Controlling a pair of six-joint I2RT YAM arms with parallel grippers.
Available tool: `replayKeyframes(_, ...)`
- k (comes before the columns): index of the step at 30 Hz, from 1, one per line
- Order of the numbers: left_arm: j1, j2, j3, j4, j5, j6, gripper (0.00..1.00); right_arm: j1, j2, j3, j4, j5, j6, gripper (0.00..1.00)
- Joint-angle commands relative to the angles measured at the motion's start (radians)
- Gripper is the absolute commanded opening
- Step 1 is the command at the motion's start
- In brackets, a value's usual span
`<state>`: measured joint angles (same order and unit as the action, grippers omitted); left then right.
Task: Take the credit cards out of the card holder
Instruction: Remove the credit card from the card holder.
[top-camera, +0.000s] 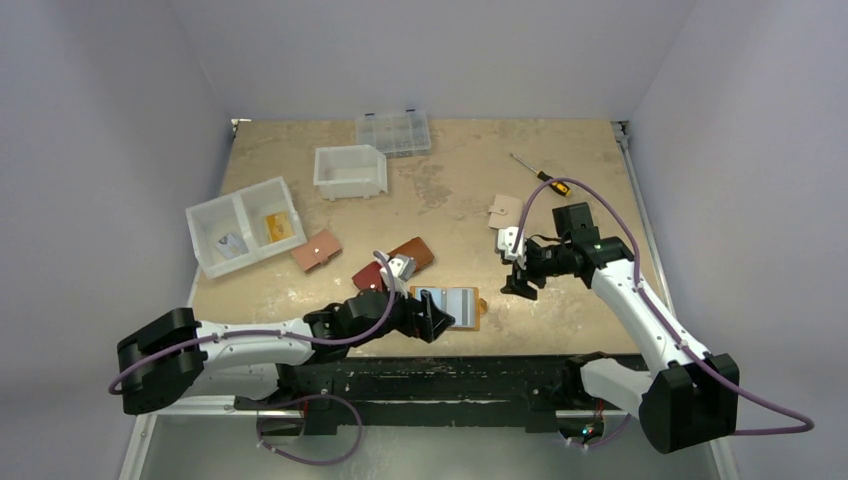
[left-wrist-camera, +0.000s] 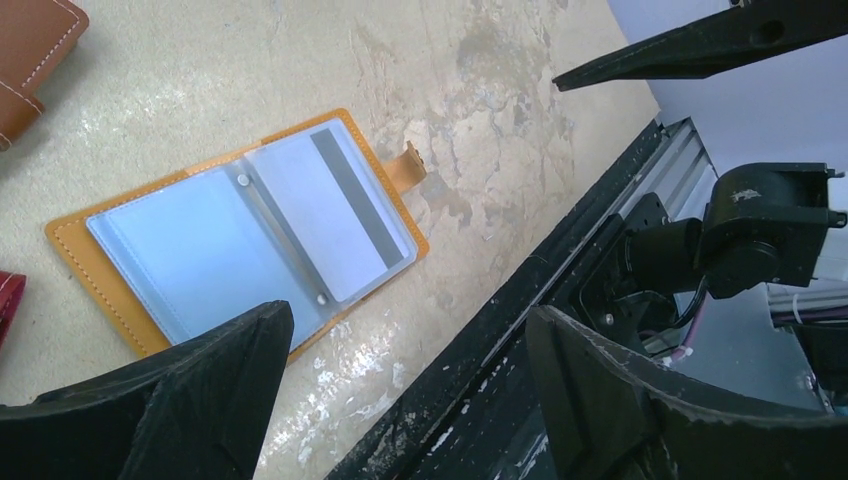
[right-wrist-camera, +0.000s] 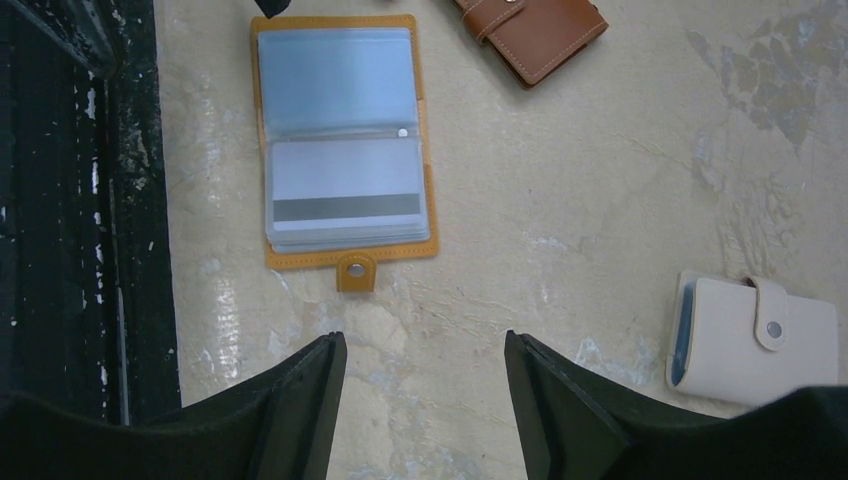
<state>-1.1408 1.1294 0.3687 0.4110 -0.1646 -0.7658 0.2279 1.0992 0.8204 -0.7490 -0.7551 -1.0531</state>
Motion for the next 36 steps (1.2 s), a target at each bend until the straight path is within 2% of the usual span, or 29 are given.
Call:
replayKeyframes(1,-0.01,0.041,0.038,0.126,-0.047,0.017,0.93,-0.006,-0.003,-0.01,-0.025,-0.064,-0.047,0.68)
replayKeyframes(8,-0.01,0.141,0.086,0.095,-0.124,-0.066,0.92,-0.004,0.015,-0.015,-0.042,-0.1,-0.088,0.68)
replayKeyframes(13,-0.01,0.242,0.206,-0.092,-0.19,-0.143,0.89,-0.003,0.025,-0.015,-0.035,-0.097,-0.084,0.67)
replayKeyframes(17,-0.011,0.32,0.31,-0.228,-0.191,-0.187,0.76,-0.002,0.023,-0.014,-0.026,-0.085,-0.073,0.67)
replayKeyframes(24,-0.074,0.431,0.508,-0.502,-0.304,-0.199,0.76,-0.002,0.018,-0.015,-0.013,-0.069,-0.059,0.67)
replayKeyframes(30,-0.126,0.544,0.643,-0.674,-0.404,-0.202,0.76,-0.002,0.02,-0.014,-0.01,-0.066,-0.053,0.67)
replayKeyframes(36,-0.141,0.664,0.784,-0.811,-0.447,-0.204,0.78,-0.002,0.018,-0.016,-0.005,-0.058,-0.048,0.67)
